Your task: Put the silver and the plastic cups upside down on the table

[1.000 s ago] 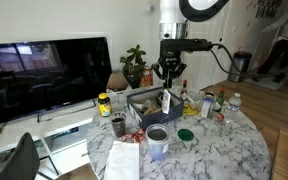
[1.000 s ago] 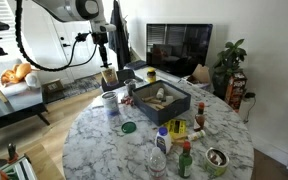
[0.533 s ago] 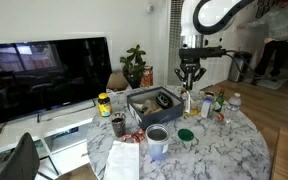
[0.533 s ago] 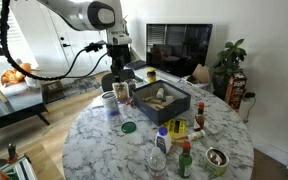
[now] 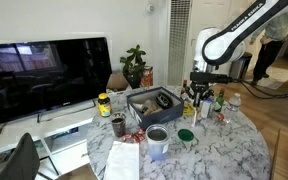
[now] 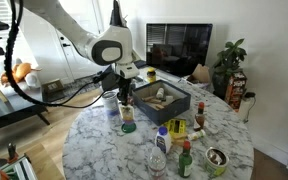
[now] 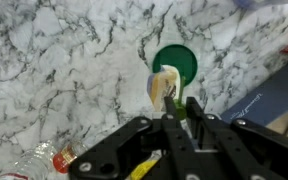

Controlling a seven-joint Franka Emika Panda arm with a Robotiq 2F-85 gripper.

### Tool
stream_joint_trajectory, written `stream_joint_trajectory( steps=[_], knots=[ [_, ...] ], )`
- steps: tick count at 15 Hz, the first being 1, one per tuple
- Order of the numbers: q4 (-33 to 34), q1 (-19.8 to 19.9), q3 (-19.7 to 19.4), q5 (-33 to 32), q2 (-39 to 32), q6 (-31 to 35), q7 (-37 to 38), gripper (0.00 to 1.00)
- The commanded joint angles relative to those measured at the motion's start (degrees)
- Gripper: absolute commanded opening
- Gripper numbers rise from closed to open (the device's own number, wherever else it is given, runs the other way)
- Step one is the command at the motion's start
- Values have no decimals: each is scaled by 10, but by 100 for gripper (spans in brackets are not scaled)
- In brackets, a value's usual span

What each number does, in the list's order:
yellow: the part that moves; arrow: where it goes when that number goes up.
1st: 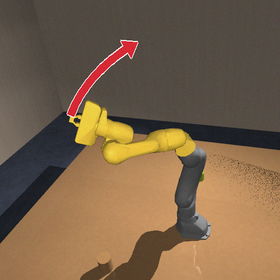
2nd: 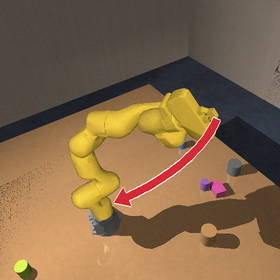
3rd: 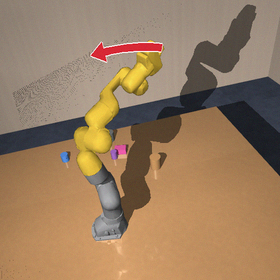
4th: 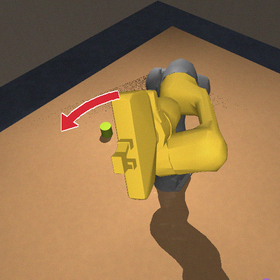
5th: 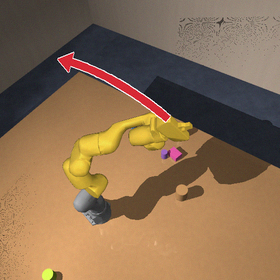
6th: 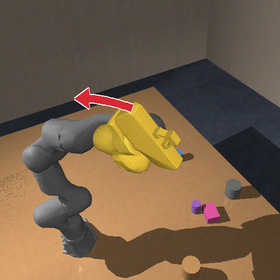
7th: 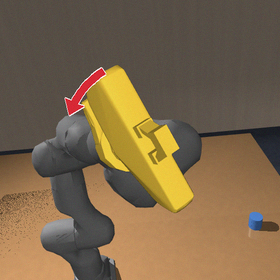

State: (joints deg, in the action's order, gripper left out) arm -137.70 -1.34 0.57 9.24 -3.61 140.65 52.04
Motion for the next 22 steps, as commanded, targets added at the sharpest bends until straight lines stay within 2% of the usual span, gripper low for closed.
stream_joint_trajectory(
  steps=[1,8,9,11,15,18,22],
  knots=[
    [-32,8,-9,33,-31,64,-13,4],
    [-33,7,-24,68,-102,136,14,4],
    [-33,7,-19,84,-98,140,12,41],
    [-37,-8,-20,76,-69,139,35,48],
    [-27,-45,0,40,-21,111,66,77],
    [9,-70,35,33,-28,78,59,99],
    [68,-102,62,-11,-78,37,74,100]
  ],
)
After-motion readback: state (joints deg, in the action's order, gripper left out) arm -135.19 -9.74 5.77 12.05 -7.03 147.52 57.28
